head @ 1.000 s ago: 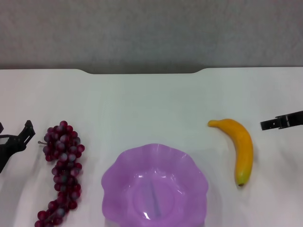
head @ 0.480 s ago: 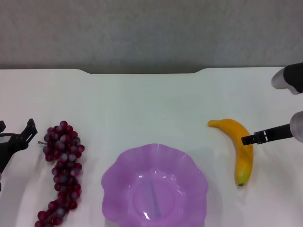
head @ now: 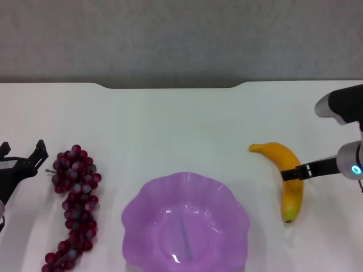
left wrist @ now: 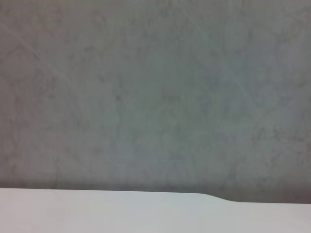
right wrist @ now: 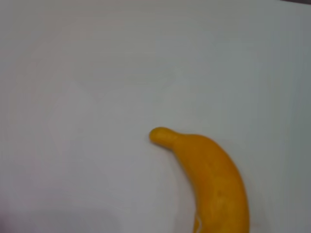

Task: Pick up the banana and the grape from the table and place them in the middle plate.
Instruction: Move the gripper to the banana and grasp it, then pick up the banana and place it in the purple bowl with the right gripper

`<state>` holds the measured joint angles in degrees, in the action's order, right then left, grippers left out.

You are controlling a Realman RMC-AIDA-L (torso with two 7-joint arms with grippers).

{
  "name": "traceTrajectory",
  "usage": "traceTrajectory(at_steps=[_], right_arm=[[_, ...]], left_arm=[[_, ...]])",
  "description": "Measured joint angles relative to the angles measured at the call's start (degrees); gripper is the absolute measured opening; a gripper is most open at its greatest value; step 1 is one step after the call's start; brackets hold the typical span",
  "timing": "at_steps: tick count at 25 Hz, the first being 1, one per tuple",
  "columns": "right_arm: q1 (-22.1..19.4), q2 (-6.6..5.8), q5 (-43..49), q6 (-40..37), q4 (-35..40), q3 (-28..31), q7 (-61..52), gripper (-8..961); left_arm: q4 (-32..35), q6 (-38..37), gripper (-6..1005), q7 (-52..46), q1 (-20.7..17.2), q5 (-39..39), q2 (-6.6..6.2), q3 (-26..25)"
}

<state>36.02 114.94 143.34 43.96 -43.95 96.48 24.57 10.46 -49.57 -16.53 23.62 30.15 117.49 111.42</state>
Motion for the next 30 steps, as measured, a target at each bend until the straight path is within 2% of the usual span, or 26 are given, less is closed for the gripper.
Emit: traceTrajectory(at_steps=[15,26,29,30], right_arm=[[-0.2,0.11,-5.6,-7.7,4.6,-9.2,0.0,877],[-0.2,0.11,-5.6,-10.5,4.7,-12.5,-0.1,873],[-0.8,0.11,-5.3,-12.7,4.7,-13.8,-0.1,680],[-1.1,0.11,-5.3,-13.7,4.7,-14.4,-0.1,642]], left_arm=[[0.0,0.1,862,0.0,0.3,-0.2,0.09,0.1],[0.0,0.1,862,-0.1,0.3,-0.3,0.11,0.1],[0.0,0.1,862,0.1,0.2,-0.2,0.04,0.1],[-0.1,0.1,862,0.2,0.2,-0.2,0.00,0.1]])
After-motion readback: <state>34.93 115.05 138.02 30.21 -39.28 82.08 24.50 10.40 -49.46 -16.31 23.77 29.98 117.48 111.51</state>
